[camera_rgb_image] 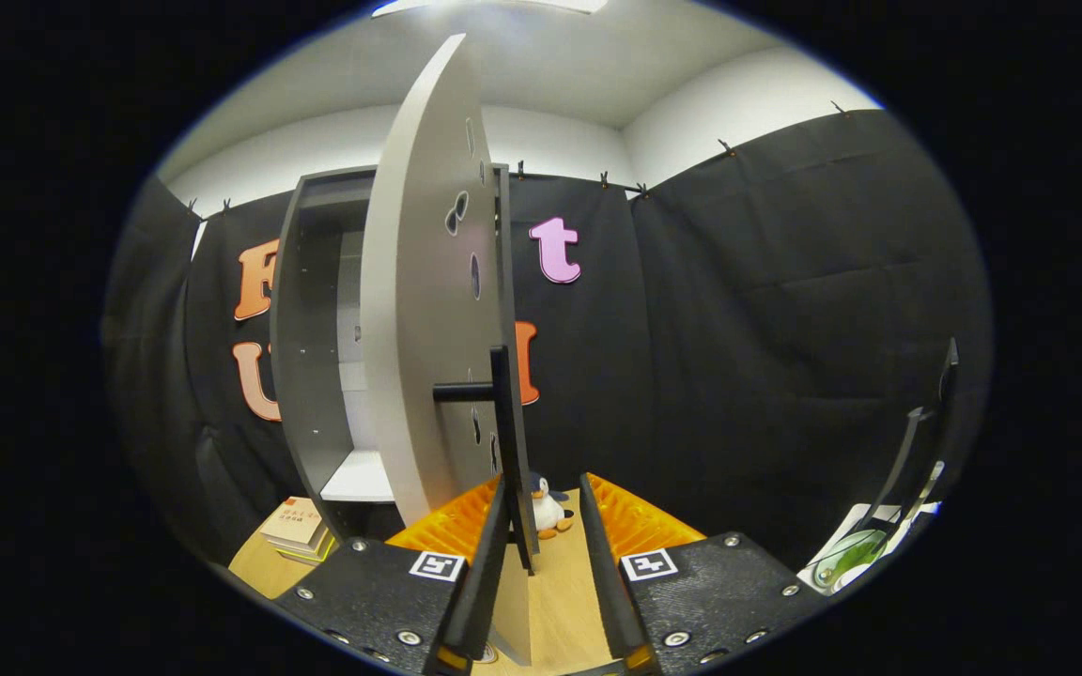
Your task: Open the shoe cabinet door, grab the shoes and put them into the shoe cabinet, then close the shoe cabinet door.
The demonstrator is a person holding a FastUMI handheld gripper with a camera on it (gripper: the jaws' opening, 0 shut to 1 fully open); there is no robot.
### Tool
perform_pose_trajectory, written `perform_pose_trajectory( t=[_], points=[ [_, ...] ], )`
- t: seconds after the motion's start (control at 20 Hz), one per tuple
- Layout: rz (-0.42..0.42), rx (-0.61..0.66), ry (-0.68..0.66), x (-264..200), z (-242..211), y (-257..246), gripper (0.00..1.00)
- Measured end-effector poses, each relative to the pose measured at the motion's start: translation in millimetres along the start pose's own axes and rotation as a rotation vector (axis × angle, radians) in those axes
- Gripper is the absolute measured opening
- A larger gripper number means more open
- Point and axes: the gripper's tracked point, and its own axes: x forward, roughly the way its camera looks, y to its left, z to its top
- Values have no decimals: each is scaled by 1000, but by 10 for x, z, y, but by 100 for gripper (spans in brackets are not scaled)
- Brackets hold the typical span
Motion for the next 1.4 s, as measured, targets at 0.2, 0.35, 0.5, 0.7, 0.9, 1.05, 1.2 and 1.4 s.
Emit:
perform_pose_trajectory(
  t=[0.2, 0.35, 0.5, 0.7, 0.9, 1.05, 1.2, 1.4],
  points=[
    [2, 21, 3, -42, 4, -97, 45],
    [0, 16, 0, -69, -10, -141, 44],
    [-8, 10, 11, -75, -29, -163, 44],
    [-13, -13, 2, -136, -17, -168, 44],
    [-22, -28, -4, -189, 24, -189, 44],
    [-40, -25, -5, -244, 33, -235, 44],
    [-64, -50, -7, -281, 42, -294, 44],
    [-43, -45, -1, -325, 51, -199, 44]
  ],
)
